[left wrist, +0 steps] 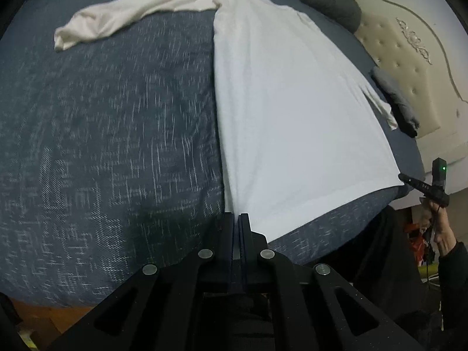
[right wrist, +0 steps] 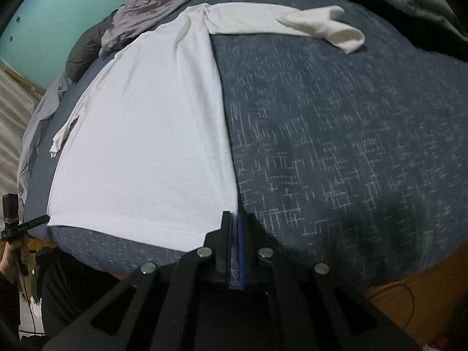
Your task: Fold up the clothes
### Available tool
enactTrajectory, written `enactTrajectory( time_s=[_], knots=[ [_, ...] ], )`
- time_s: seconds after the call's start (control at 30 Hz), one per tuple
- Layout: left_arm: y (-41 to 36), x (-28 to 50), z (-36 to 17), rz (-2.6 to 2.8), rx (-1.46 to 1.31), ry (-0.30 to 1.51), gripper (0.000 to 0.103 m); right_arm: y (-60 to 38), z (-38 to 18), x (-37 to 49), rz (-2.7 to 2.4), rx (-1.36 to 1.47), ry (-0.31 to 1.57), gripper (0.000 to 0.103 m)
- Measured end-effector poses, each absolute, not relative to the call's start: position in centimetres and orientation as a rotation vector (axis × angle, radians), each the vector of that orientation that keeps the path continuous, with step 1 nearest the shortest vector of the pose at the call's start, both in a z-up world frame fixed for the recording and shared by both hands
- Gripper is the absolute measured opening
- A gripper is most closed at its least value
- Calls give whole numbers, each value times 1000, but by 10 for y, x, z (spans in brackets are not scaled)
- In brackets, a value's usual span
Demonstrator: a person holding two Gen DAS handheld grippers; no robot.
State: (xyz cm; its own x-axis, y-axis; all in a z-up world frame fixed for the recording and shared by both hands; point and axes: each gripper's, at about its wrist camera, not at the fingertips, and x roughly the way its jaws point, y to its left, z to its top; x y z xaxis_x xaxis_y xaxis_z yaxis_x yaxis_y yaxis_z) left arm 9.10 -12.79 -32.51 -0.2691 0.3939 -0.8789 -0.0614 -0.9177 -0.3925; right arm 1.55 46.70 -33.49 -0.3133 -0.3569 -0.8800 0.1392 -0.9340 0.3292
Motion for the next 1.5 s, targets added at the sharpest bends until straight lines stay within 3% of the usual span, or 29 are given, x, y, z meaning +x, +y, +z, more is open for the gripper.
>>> enactTrajectory(
  time_s=[0.33,0.57,0.87,1.0,1.3,1.5],
  knots=[
    [-130,88,-338,2232,-1724,-470,4,469,-339,18,-2311,1588,-320,4],
    [-144,86,-319,2310,-1702,-494,7,482,-306,20,-2377,1502,-314,8],
    [-180,78,-279,2437,-1617,-558,11,509,-258,3,-2485,1393,-371,28],
    [-183,69,-265,2487,-1569,-574,18,521,-240,-10,-2529,1358,-376,44],
    [-152,45,-248,2559,-1500,-528,31,564,-245,-52,-2577,1401,-506,51],
    [-138,24,-243,2613,-1472,-535,32,575,-265,-94,-2589,1429,-501,53]
  ],
)
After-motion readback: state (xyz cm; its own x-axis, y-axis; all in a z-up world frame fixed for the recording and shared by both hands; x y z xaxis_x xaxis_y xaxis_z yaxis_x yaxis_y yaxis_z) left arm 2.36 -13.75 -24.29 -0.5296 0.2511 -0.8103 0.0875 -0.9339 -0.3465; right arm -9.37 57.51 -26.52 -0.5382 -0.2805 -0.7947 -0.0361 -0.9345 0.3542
